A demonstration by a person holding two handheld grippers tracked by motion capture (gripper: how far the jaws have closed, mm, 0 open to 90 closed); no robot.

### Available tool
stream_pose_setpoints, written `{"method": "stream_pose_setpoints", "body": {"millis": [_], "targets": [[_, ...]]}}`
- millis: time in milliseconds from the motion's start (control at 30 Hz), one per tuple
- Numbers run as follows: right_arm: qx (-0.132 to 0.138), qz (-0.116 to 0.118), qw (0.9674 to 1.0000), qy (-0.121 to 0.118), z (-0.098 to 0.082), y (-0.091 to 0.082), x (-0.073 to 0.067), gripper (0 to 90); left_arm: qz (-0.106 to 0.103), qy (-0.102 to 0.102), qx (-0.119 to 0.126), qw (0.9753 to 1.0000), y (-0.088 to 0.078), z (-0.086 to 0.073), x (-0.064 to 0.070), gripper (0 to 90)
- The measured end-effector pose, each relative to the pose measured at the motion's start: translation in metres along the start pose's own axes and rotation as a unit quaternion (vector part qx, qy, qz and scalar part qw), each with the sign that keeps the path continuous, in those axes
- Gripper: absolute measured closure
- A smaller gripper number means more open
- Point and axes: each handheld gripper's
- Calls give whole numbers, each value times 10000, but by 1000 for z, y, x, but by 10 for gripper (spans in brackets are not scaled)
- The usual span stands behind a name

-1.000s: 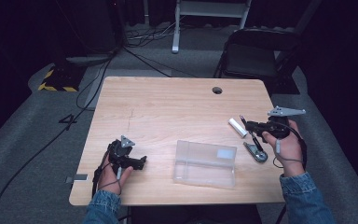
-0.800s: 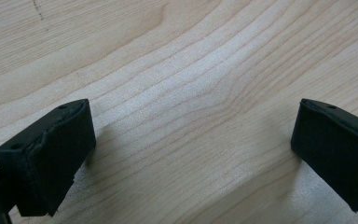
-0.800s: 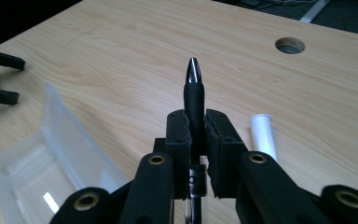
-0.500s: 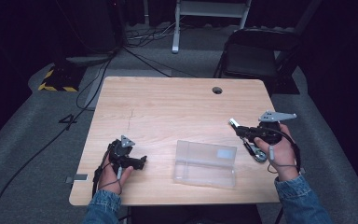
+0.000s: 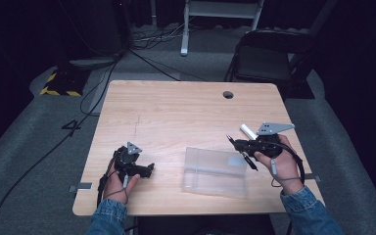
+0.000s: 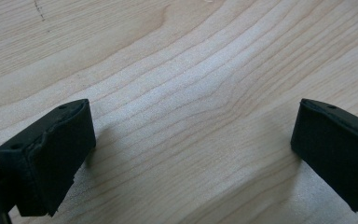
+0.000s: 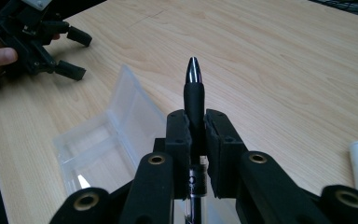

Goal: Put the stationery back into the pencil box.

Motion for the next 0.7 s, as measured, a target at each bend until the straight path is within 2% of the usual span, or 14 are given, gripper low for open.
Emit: {"method": "stream_pose_setpoints", "body": {"millis": [167, 700], "targets": [[-29, 133, 9999, -69, -1, 8, -7, 806, -2, 10, -1, 10000, 0, 0, 0, 2], [-273, 363, 9973, -583, -7, 32, -21, 806, 1, 0, 4, 10000, 0, 0, 0, 1]]}}
Point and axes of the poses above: each handheld gripper's, and its own axes: y roughly forward along the jaws, z roughly out of its top, x roughly to its right, and after that the axes turned 1 degree about -x, right-handed
